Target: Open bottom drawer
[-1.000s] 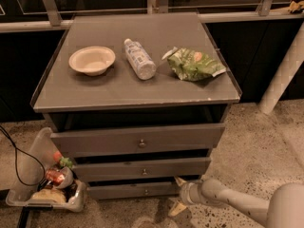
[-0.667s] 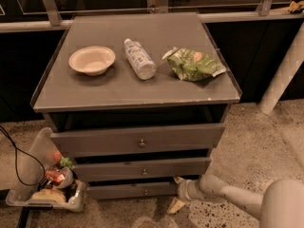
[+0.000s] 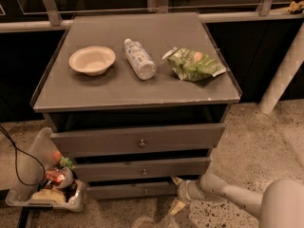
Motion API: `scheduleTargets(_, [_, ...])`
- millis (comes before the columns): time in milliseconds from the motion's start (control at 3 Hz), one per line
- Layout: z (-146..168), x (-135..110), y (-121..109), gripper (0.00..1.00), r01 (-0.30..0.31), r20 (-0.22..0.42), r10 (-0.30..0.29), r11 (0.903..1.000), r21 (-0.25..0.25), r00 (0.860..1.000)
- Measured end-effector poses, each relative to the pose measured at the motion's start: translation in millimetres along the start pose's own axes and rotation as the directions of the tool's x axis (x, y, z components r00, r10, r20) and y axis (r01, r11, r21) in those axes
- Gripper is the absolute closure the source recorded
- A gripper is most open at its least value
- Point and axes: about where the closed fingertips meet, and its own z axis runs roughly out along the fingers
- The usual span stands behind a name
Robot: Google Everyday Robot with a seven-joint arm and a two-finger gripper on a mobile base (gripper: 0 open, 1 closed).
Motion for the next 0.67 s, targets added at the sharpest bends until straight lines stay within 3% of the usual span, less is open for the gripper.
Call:
scheduleTargets(333, [4,14,6,0.0,-0.006,-0.022,0.005,0.9994,-0.035,1.0])
scheduleTargets(667, [13,39,7,0.0,-0.034,-0.075,0.033,0.9993,-0.017,0.997])
